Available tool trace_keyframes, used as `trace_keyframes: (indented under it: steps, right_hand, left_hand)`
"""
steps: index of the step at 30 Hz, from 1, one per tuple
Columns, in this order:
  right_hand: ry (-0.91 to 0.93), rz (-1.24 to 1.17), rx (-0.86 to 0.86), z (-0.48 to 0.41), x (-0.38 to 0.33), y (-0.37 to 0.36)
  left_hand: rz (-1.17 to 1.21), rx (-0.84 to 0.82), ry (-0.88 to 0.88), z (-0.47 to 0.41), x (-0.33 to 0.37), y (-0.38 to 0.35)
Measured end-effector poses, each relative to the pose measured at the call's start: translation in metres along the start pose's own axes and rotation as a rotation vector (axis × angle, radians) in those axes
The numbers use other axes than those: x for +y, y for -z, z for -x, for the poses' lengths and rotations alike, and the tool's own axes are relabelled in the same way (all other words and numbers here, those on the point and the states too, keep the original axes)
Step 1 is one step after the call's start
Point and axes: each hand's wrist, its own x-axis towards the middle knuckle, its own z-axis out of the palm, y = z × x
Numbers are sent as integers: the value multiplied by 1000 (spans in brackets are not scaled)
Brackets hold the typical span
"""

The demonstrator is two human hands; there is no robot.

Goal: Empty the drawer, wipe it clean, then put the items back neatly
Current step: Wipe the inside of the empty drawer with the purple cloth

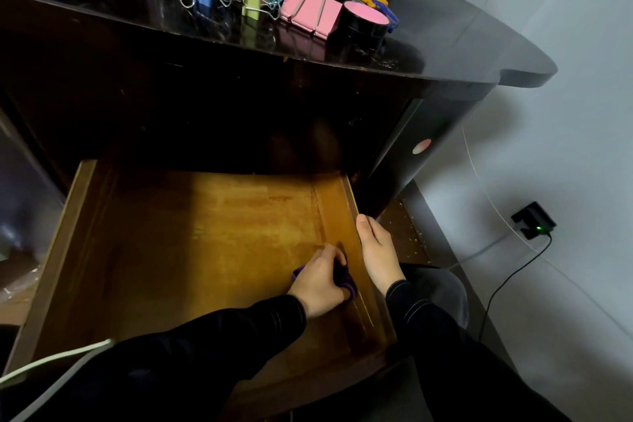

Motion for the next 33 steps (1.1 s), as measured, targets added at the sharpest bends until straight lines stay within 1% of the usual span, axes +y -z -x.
trace_keyframes:
  steps: [1,3,4,5,6,8,12,14,16,18,19,22,23,26,29,31,33]
  right_hand:
    - [3,-5,2,0,0,0]
    - [-2,-6,0,0,0,0]
    - [-9,-6,-5,0,0,0]
    - [-14,-11,-8,-1,1,0]
    - [-14,-20,-9,-1,2,0]
    - [-8,-28,-3,-1,2,0]
    - [-5,-38,15,-2,2,-1]
    - [-7,-54,19,-2,3,-2]
    - [-5,-70,18,-1,3,-2]
    - [-1,-72,14,-1,3,-2]
    - [3,-67,12,-1,3,-1]
    - [2,-62,16,-1,2,-1]
    - [0,-62,17,-2,3,-1]
    - [-2,-74,10,-3,5,-2]
    - [-18,-110,13,-2,5,-2]
    - [-25,-106,18,-1,4,-1]
    - [-33,-96,33,-2,3,-1]
  left_hand:
    - [-106,7,-22,0,-1,2]
    - [-426,67,-64,1,-6,4]
    - [-545,90,-48,3,-9,5]
    - [-600,79,4,4,-12,6]
    - [-603,38,65,5,-13,6]
    - [-529,-59,131,5,-11,4]
    - [-177,-93,156,6,1,3]
    - [-7,-81,93,9,7,8]
    - [106,18,-4,11,11,12]
    - [94,130,-75,13,10,11]
    - [65,150,-83,14,7,10]
    - [17,68,1,15,0,9]
    - [20,56,-7,14,-1,10]
    - [62,153,-160,9,11,18]
    - [60,236,-243,9,21,24]
    - [8,195,-280,16,17,20]
    - [-46,103,-337,25,12,14]
